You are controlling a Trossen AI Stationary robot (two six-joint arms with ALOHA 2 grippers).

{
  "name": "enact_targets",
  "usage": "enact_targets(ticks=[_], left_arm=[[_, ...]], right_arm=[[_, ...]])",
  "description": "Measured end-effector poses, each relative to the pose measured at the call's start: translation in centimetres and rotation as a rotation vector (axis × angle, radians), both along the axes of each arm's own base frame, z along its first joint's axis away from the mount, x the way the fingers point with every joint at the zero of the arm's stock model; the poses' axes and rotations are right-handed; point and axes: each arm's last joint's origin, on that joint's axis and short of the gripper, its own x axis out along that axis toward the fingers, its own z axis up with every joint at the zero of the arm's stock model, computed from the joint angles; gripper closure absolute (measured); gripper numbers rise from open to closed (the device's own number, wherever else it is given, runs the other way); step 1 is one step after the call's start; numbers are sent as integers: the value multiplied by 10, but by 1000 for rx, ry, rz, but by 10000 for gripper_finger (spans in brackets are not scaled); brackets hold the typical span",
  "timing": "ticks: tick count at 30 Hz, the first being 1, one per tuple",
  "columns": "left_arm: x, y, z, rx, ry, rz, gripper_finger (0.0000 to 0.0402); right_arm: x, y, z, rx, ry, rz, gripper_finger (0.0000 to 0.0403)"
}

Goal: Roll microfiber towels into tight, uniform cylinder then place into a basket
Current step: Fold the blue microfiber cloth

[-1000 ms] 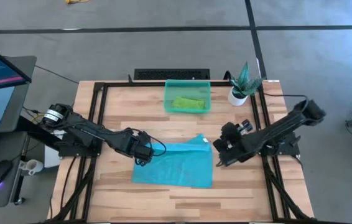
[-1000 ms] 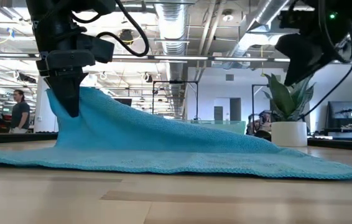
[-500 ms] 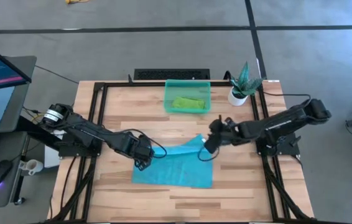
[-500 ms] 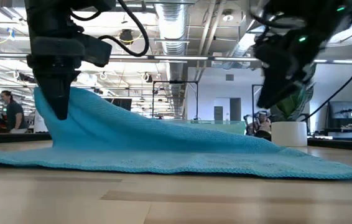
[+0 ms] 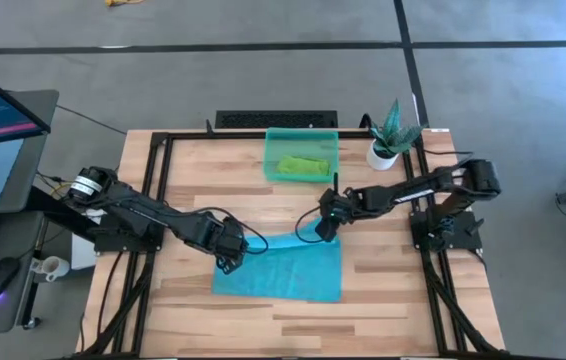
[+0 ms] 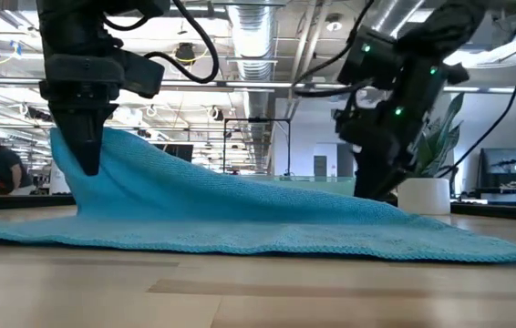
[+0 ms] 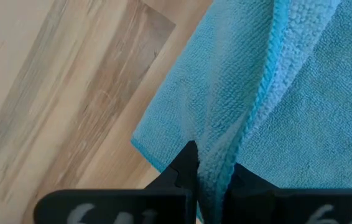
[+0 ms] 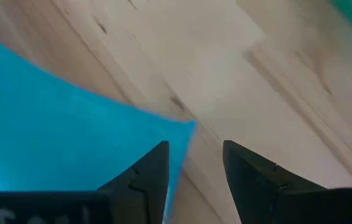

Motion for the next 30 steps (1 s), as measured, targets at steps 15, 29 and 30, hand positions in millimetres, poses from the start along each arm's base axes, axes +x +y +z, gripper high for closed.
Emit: enact_targets(ticks=[15, 29, 30], left_arm=[[0, 0, 0, 0, -1, 1, 401], [0, 0, 0, 1, 0, 1, 401], [0, 0, 0, 1, 0, 0, 401]], right_arm=[[27, 0, -5, -21, 61, 57, 204], [32, 0, 3, 25, 25, 74, 241], [32, 3, 3, 24, 28, 84, 243]])
